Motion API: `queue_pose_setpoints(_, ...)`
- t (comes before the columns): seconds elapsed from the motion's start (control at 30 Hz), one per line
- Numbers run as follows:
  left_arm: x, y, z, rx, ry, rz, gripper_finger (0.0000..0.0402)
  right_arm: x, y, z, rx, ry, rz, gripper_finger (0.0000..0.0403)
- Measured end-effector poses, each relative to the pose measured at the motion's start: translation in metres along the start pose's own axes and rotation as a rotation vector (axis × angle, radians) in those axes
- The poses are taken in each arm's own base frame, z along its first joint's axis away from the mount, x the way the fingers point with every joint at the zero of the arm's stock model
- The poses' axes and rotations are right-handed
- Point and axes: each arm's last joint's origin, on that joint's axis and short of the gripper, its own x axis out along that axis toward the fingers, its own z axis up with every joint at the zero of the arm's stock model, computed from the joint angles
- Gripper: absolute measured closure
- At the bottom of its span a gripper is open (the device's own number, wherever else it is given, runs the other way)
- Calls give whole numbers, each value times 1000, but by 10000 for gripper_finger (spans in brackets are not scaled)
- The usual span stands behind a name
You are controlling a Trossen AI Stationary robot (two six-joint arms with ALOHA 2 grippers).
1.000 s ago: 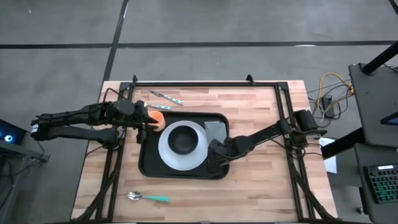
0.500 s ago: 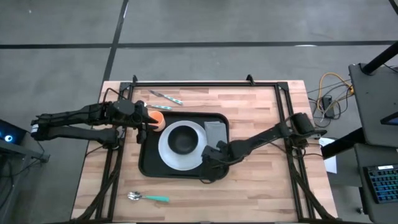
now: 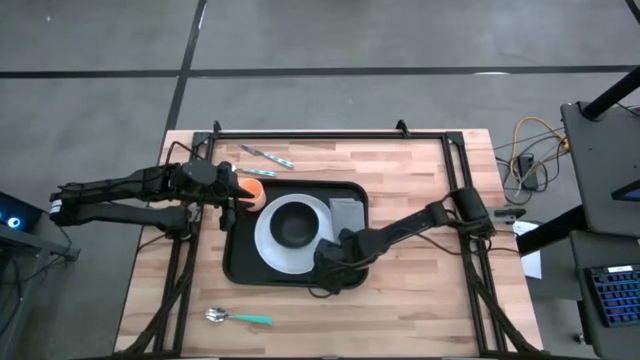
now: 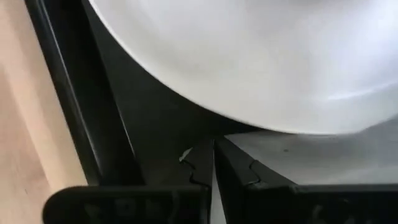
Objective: Set up tray
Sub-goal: Put the gray napkin on the black serving tray
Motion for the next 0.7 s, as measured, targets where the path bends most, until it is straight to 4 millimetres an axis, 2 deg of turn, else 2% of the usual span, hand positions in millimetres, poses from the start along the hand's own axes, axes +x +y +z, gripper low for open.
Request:
queue_pose_setpoints(0.37, 0, 0, 0, 0, -2, 0, 300, 0, -8, 2, 4, -6, -53, 395)
queue_pose_setpoints(0.7, 1, 0, -2, 2, 6, 1, 300, 3, -18, 16, -3, -58, -33, 395)
